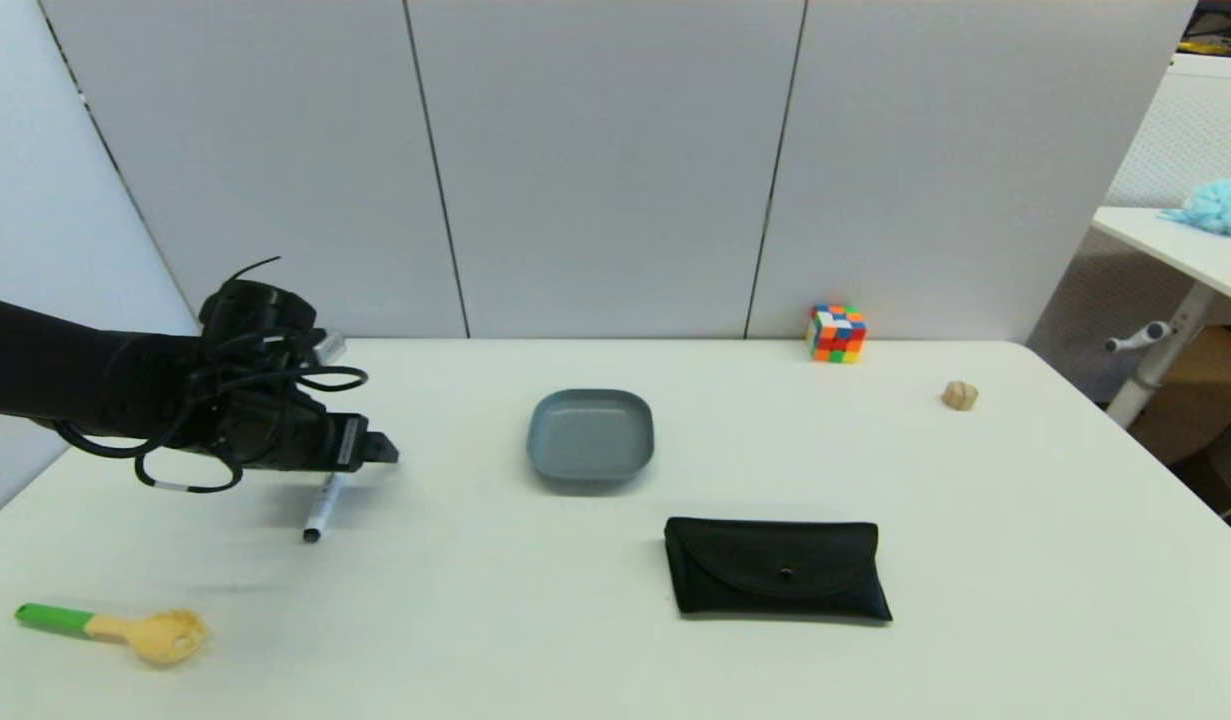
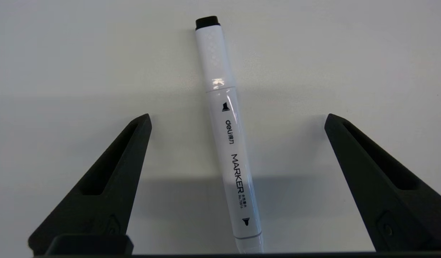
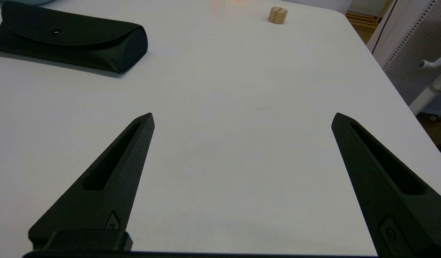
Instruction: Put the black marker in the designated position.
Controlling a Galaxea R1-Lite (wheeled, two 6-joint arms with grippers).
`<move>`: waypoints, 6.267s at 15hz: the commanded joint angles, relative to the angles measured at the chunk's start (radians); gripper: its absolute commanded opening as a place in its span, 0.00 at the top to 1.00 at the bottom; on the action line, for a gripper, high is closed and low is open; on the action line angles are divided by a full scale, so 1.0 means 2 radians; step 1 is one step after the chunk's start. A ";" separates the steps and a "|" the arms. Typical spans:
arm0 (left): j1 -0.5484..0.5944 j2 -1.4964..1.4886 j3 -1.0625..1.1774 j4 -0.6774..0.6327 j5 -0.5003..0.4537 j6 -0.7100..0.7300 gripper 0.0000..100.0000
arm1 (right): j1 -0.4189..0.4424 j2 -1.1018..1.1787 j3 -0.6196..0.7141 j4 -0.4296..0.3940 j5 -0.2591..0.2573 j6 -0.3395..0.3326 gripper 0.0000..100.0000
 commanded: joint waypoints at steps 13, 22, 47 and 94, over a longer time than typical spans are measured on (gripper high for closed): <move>-0.001 0.002 0.010 0.001 -0.001 -0.008 1.00 | 0.000 0.001 0.000 0.000 0.000 -0.001 0.00; -0.005 -0.010 0.009 0.000 -0.001 -0.007 1.00 | 0.000 0.001 0.000 0.000 0.000 -0.001 0.00; -0.148 0.218 -0.431 0.052 -0.196 0.403 1.00 | 0.000 0.001 0.000 0.000 0.000 -0.001 0.00; -0.133 -0.016 -0.275 0.108 -0.189 0.437 0.00 | 0.000 0.001 0.000 0.000 0.000 -0.001 0.00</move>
